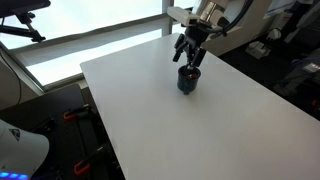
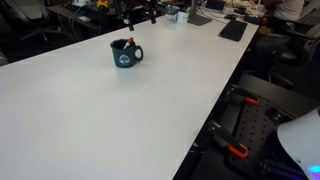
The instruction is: Remove the marker from the cup and put it on the table
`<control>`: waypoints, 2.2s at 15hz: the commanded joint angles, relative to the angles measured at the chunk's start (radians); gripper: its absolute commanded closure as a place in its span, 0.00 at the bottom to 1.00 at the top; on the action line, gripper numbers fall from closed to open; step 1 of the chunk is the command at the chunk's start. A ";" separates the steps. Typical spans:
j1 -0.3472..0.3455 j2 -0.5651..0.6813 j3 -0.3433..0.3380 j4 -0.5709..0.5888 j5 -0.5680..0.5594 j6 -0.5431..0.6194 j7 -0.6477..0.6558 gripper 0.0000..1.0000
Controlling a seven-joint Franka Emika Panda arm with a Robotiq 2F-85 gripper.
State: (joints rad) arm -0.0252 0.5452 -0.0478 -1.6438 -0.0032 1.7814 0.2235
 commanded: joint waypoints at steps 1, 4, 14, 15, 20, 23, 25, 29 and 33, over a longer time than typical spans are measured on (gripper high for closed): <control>0.001 0.118 -0.014 0.163 0.014 -0.077 0.031 0.00; -0.007 0.192 -0.016 0.270 0.020 -0.125 0.036 0.00; -0.009 0.221 -0.018 0.280 0.011 -0.107 0.025 0.00; -0.010 0.229 -0.017 0.288 0.012 -0.110 0.024 0.00; -0.016 0.284 -0.017 0.360 0.012 -0.103 0.016 0.00; -0.015 0.276 -0.018 0.338 0.008 -0.088 0.015 0.00; -0.016 0.285 -0.019 0.348 0.008 -0.088 0.015 0.00; -0.018 0.302 -0.018 0.363 0.012 -0.097 0.017 0.00; -0.022 0.330 -0.019 0.391 0.015 -0.105 0.019 0.00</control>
State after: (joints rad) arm -0.0488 0.8501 -0.0578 -1.2937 -0.0015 1.6961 0.2420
